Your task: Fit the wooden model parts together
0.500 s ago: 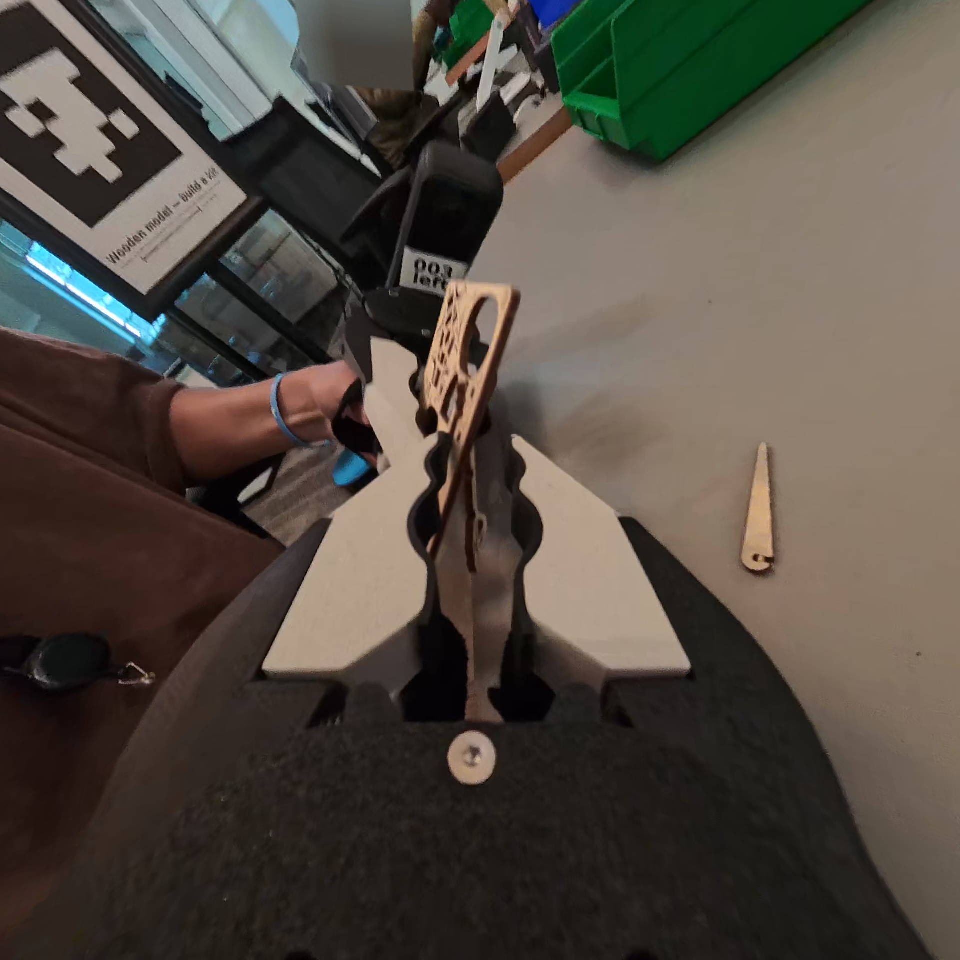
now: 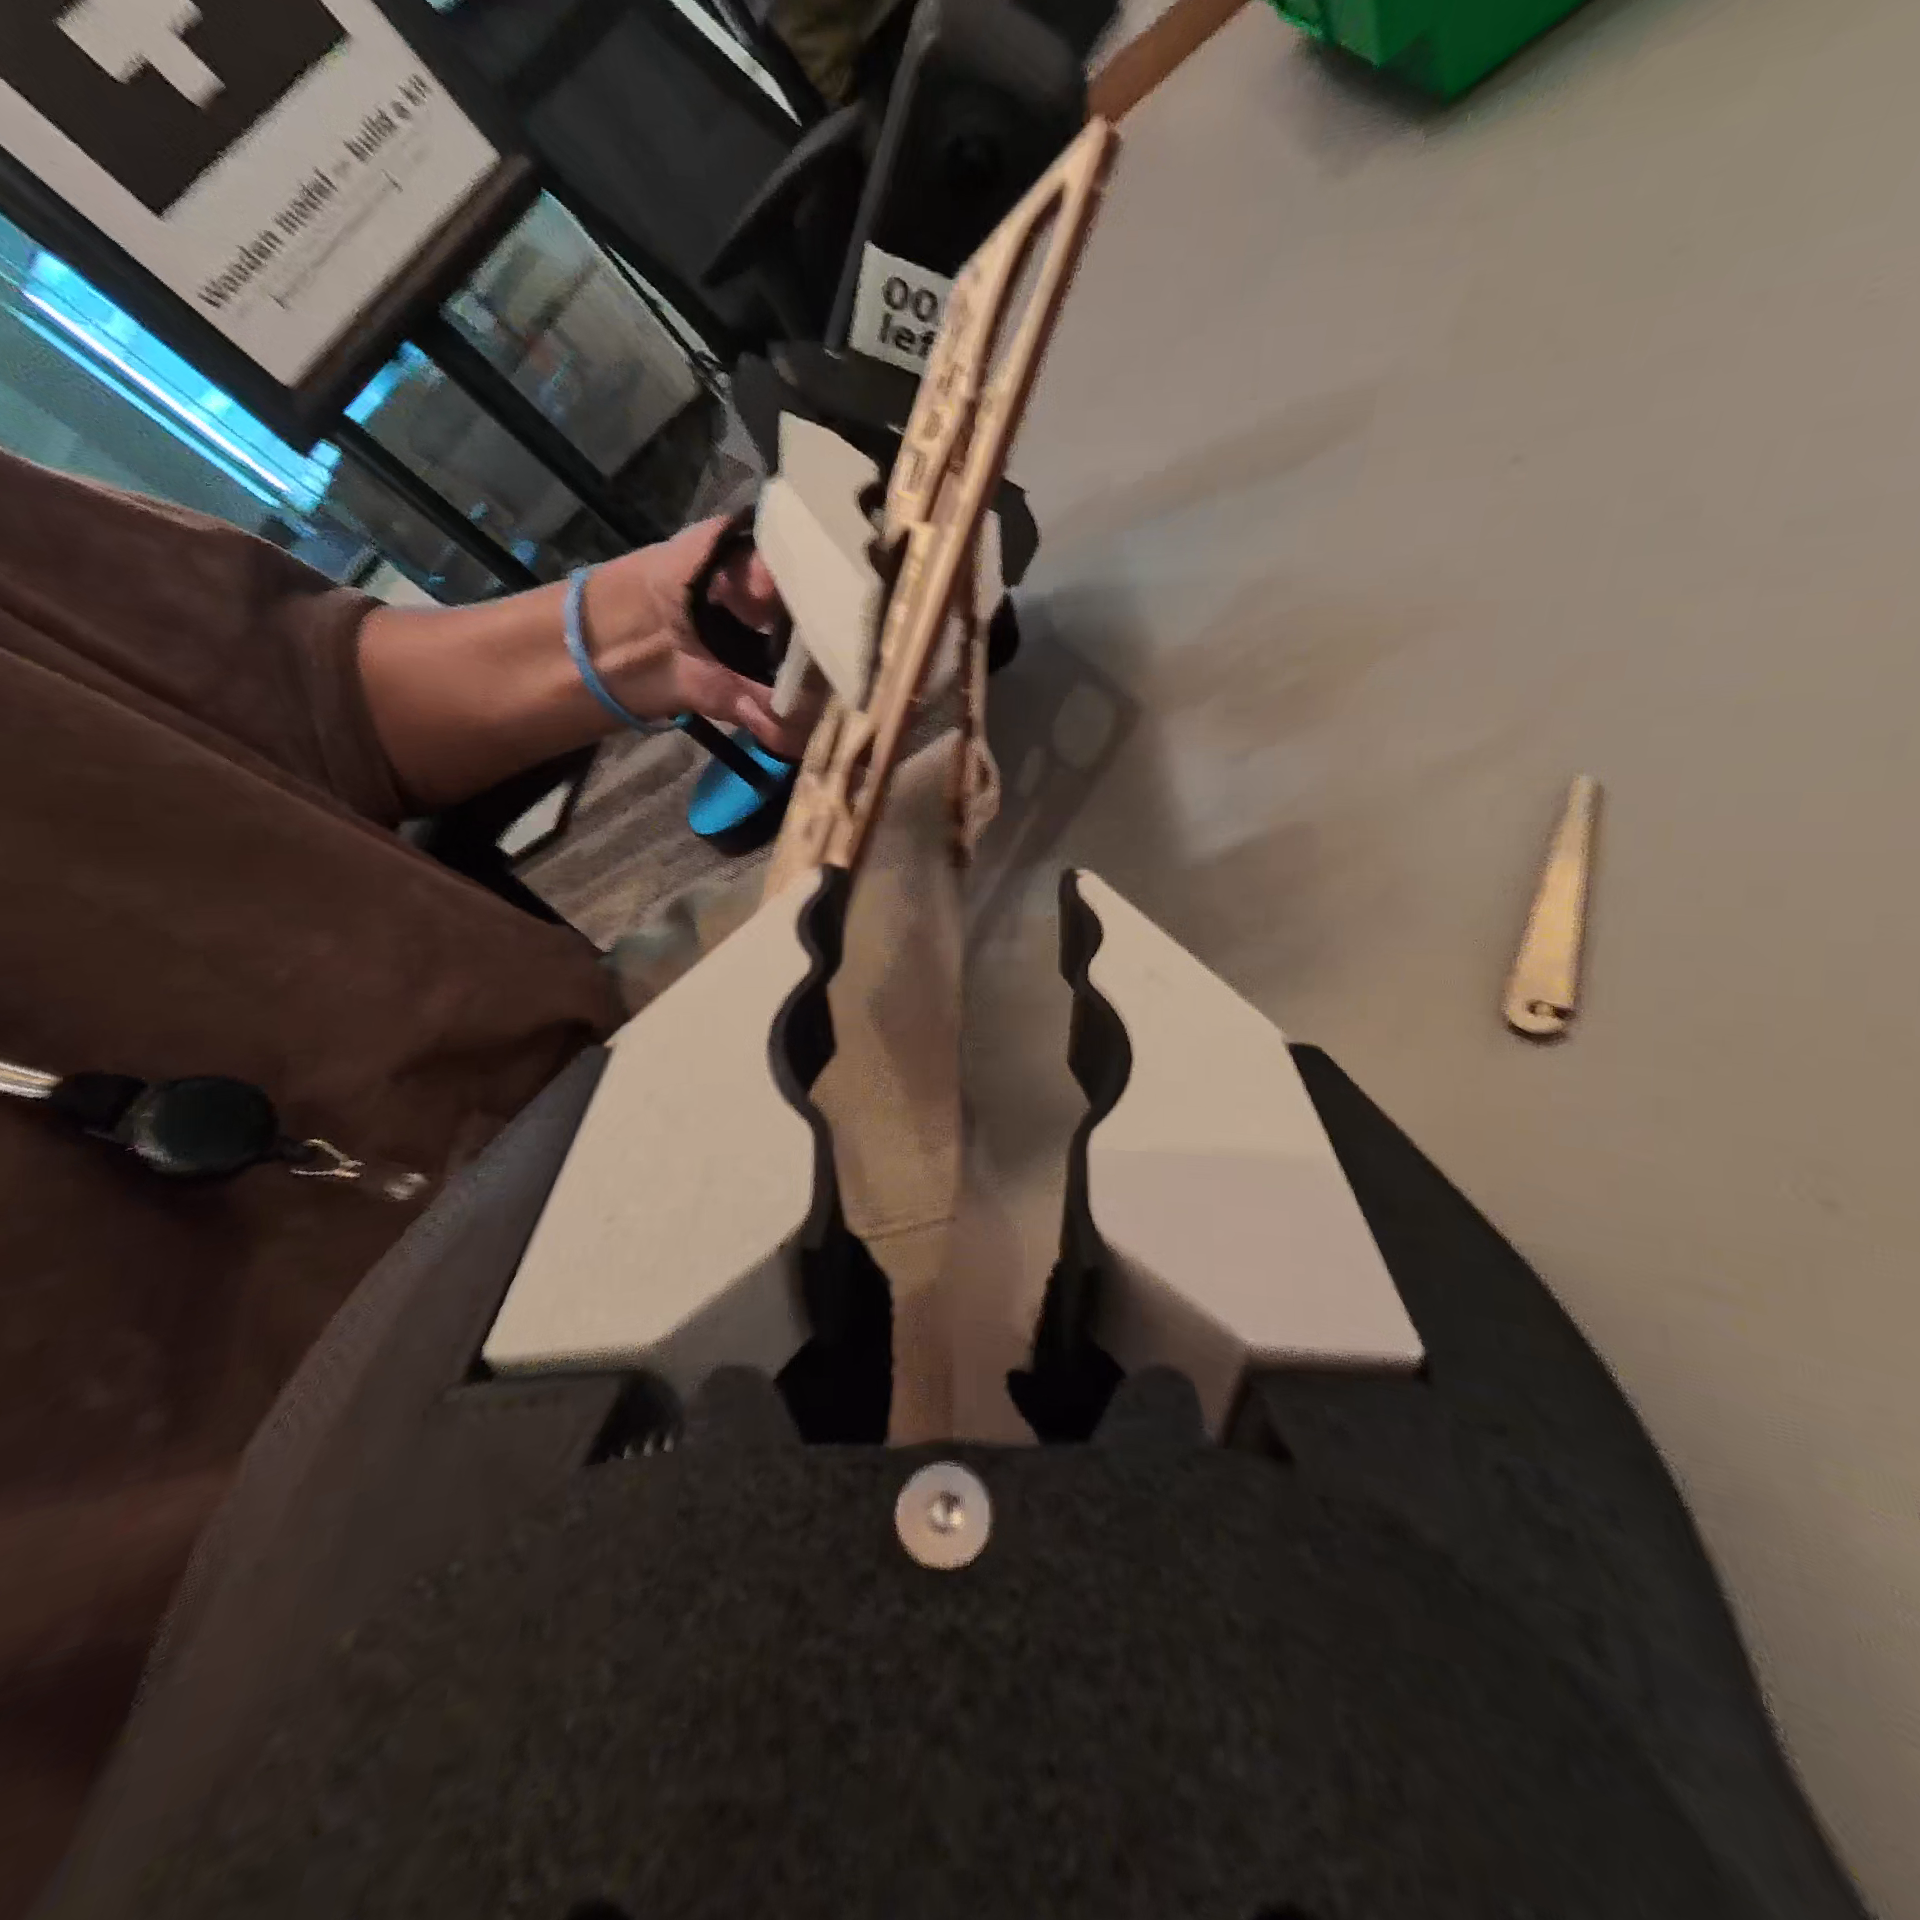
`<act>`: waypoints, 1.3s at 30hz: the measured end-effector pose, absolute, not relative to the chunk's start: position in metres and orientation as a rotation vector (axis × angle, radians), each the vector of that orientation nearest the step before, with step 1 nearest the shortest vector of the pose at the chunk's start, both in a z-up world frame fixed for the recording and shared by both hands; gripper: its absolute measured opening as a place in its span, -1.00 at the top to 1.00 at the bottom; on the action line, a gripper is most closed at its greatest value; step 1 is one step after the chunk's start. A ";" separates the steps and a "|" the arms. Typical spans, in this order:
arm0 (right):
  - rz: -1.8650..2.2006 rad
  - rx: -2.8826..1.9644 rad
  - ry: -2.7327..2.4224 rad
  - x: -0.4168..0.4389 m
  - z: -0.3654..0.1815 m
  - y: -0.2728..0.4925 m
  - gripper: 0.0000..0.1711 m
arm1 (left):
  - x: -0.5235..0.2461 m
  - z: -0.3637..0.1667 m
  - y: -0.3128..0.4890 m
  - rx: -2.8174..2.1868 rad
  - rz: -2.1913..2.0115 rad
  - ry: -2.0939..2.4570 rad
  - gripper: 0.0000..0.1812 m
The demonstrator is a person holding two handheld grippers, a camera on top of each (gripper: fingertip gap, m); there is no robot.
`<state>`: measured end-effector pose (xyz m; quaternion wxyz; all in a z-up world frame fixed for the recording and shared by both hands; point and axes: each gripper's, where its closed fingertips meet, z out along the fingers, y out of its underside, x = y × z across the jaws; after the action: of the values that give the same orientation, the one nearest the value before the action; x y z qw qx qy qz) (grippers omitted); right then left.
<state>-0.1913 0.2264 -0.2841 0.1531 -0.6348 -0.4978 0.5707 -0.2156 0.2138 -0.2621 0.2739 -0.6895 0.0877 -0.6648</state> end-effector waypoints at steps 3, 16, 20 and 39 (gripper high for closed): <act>1.784 -1.773 -1.356 -0.198 -0.265 0.217 0.37 | -0.218 -0.272 0.215 -1.914 -1.717 0.251 1.00; 2.050 -1.929 -1.225 -0.213 -0.275 0.199 0.85 | -0.215 -0.259 0.210 -1.856 -1.712 0.344 1.00; 2.116 -1.950 -1.209 -0.211 -0.273 0.197 0.86 | -0.214 -0.259 0.207 -1.863 -1.702 0.376 0.99; 2.127 -1.897 -1.226 -0.218 -0.269 0.193 0.85 | -0.207 -0.259 0.199 -1.862 -1.729 0.434 1.00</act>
<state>-0.2175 0.1928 -0.2687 0.0196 -0.6113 -0.3952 0.6854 -0.2068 0.1993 -0.2589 0.2780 -0.6939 0.1618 -0.6443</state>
